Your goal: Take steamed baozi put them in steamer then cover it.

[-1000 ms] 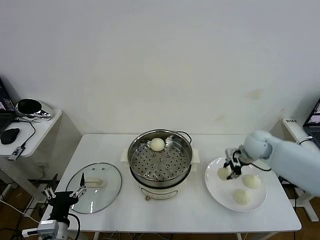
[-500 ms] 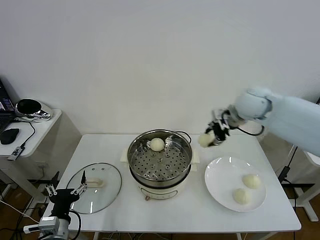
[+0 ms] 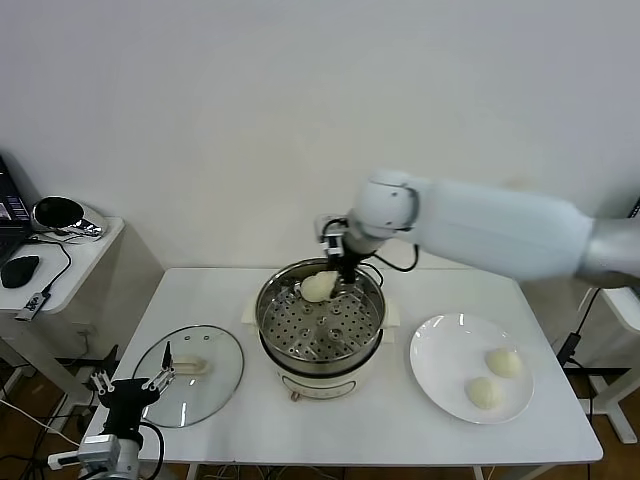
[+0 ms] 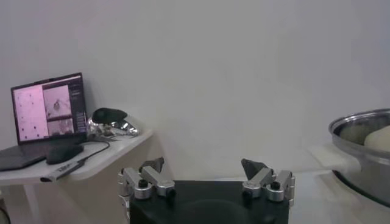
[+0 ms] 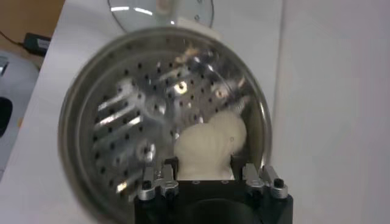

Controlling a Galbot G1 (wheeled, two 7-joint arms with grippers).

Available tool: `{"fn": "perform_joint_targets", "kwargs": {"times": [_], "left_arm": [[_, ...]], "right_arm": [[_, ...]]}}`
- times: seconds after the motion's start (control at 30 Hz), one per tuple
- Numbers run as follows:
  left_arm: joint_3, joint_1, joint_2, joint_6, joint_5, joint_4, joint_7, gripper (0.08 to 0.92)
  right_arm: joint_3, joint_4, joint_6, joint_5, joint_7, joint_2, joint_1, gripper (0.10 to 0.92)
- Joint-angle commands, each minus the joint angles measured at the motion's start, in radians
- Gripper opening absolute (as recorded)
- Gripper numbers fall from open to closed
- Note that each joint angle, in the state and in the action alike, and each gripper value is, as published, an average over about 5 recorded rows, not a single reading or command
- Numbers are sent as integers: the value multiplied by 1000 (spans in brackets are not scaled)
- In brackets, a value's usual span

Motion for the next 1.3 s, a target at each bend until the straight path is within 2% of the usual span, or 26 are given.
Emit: {"fn": "perform_joint_targets", "kwargs": {"times": [0.03,0.53,0.63,0.77,0.97,1.3], "left_arm": [[0,0,-3,-1,0,-4,0,823],[-9,1,1,-3,-11,-3,1,823],[-8,0,1,-3,-11,-2,1,823],[-8,-1,0,-3,-12,-3,1,823],[-6,-5,0,-1,-12,-3,1,823],[0,-5,8,5,-16,-11,3,823]], "right_arm": [[-18,-166,-62,30,39,209,-82,542],[-9,-267,-63,9,43,278,-134,546],[-5,-271,-62,10,46,278,-140,587],[-1,-235,-62,6,26,243,-115,693],[-10,-65,-35,-36,-92,59,32,813],[-44,234,227,-280,-337,-446,159,823]]}}
